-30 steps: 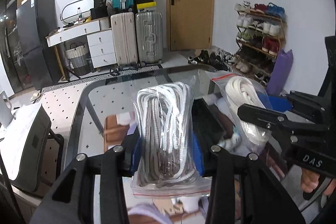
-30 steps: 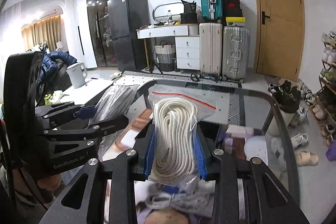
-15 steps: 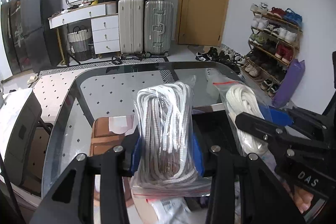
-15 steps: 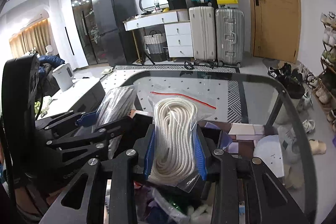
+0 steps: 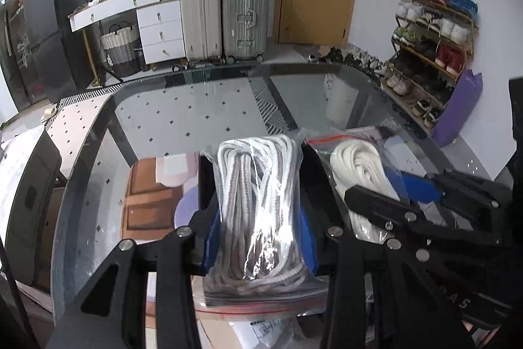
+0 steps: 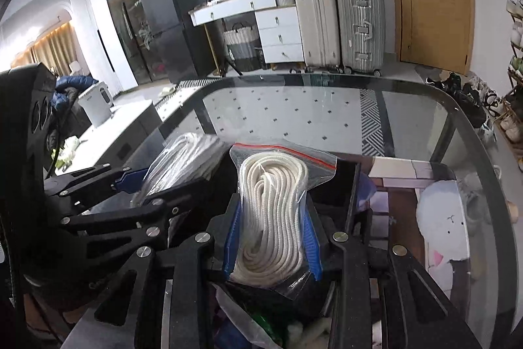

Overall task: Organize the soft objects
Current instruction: 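Carry both bags over the black bin and lower them inside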

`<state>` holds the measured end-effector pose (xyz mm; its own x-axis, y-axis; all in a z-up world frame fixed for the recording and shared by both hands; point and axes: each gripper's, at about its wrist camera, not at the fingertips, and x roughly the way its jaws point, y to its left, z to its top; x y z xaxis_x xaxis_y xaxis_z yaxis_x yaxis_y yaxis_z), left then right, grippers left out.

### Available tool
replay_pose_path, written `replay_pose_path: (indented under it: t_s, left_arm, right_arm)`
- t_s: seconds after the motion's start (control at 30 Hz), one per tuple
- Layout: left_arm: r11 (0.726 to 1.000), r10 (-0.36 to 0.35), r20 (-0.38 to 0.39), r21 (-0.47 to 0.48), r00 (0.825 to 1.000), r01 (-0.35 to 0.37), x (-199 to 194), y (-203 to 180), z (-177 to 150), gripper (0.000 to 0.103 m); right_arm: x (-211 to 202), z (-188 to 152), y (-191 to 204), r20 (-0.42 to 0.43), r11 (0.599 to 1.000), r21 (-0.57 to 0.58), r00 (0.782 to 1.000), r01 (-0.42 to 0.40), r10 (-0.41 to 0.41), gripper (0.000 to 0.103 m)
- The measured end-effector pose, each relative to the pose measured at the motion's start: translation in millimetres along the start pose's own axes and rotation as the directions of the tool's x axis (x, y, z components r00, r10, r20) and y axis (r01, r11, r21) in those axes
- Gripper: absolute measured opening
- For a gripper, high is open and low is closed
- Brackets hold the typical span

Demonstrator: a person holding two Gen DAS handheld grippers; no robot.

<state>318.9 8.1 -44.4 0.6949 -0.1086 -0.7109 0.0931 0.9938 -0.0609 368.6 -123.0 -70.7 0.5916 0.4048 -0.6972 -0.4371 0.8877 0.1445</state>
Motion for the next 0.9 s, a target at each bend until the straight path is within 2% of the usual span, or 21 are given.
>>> replay_pose_path:
  t_s: [0.13, 0.27, 0.4, 0.5, 0.7, 0.77, 0.9]
  left_arm:
    - [1.0, 0.011, -0.01, 0.014, 1.0, -0.011, 1.1, -4.0, -2.5, 0.039]
    - [0.999, -0.011, -0.006, -0.031, 1.0, 0.01, 3.1, 0.3, 3.6, 0.039]
    - [0.999, 0.0, 0.045, -0.046, 0.999, 0.002, 5.1, -2.7, 5.4, 0.039]
    - [0.999, 0.019, 0.077, -0.037, 0.997, -0.016, 9.8, -7.5, 4.4, 0.039]
    - [1.0, 0.022, -0.026, -0.016, 0.999, -0.022, 30.9, -7.8, -5.7, 0.039]
    - [0.999, 0.04, -0.033, 0.029, 0.999, -0.039, 28.2, -13.0, -8.3, 0.039]
    - [1.0, 0.021, -0.082, 0.017, 0.996, -0.02, 21.9, -13.7, -11.2, 0.038]
  right_arm:
    - [3.9, -2.5, -4.7, -0.015, 1.0, 0.007, 1.0, 0.006, -0.006, 0.034]
    - [6.5, -1.9, -11.0, -0.022, 0.999, 0.041, 1.0, 0.003, -0.002, 0.034]
    - [3.4, 0.6, -13.5, -0.011, 0.998, 0.066, 1.0, -0.007, 0.008, 0.034]
    - [3.2, -0.1, -15.9, -0.017, 0.998, 0.066, 1.0, 0.018, -0.017, 0.034]
    - [1.7, -2.9, -18.3, -0.028, 0.999, 0.052, 1.0, -0.006, 0.008, 0.034]
    - [1.3, -3.2, -15.4, -0.036, 0.999, 0.04, 0.999, -0.002, 0.003, 0.034]
    - [0.3, -4.1, -11.7, -0.055, 1.0, 0.011, 0.998, 0.004, -0.004, 0.034]
